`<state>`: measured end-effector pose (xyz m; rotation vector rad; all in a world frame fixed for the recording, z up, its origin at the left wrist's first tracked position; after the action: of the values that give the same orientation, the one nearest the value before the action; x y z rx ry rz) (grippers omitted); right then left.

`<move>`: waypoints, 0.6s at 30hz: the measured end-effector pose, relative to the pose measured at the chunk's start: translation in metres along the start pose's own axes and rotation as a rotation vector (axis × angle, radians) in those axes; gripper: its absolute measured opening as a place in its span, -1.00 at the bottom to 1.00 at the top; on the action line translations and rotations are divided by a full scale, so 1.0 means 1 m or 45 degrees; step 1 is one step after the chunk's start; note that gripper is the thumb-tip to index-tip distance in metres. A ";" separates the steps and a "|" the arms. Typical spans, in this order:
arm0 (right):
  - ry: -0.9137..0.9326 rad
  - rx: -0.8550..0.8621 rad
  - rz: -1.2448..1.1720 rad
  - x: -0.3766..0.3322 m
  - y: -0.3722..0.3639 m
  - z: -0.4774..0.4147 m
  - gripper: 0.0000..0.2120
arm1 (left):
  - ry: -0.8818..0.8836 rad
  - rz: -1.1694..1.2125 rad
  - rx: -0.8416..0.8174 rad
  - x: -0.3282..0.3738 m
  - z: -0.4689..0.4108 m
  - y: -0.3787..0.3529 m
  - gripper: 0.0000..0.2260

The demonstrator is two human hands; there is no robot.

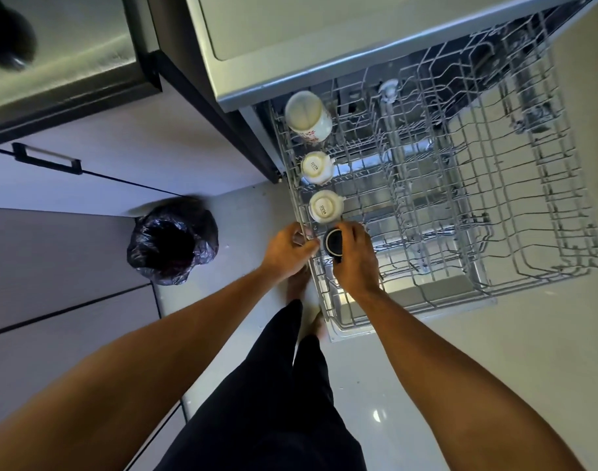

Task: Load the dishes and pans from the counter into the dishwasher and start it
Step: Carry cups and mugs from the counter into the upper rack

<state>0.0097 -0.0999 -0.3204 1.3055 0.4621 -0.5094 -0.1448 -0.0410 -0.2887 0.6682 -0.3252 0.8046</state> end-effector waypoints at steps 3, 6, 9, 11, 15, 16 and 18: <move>0.053 0.021 0.021 -0.007 -0.001 -0.005 -0.16 | -0.025 -0.005 -0.016 0.000 -0.001 0.000 -0.82; 0.041 0.036 0.017 -0.011 -0.005 -0.008 -0.17 | -0.028 0.001 -0.008 -0.001 -0.002 0.000 -0.82; 0.040 0.034 -0.031 -0.010 -0.007 -0.005 -0.13 | -0.033 0.009 0.008 -0.001 0.000 0.000 -0.82; 0.062 0.039 -0.075 -0.009 -0.004 -0.002 -0.11 | -0.029 0.010 0.010 0.000 0.003 -0.001 -0.82; 0.052 0.090 -0.180 -0.007 0.008 0.008 -0.11 | -0.024 0.035 0.036 0.001 0.008 -0.003 -0.83; 0.045 0.102 -0.214 -0.006 0.008 0.008 -0.11 | -0.018 0.042 0.049 0.000 0.008 -0.003 -0.83; -0.014 0.129 -0.306 -0.004 0.010 0.014 -0.16 | -0.015 0.059 0.057 0.000 0.011 -0.004 -0.83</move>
<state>0.0128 -0.1115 -0.3069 1.3509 0.5947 -0.7480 -0.1425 -0.0503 -0.2818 0.7095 -0.3348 0.8543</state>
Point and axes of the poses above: each hand's wrist, its own z-axis away from the middle knuckle, its own y-axis out of the back of the hand, x = y × z, the point moved 3 cm from there along -z, towards the middle knuckle, and after that the axes turned 12 degrees about y, right-handed, at the moved point
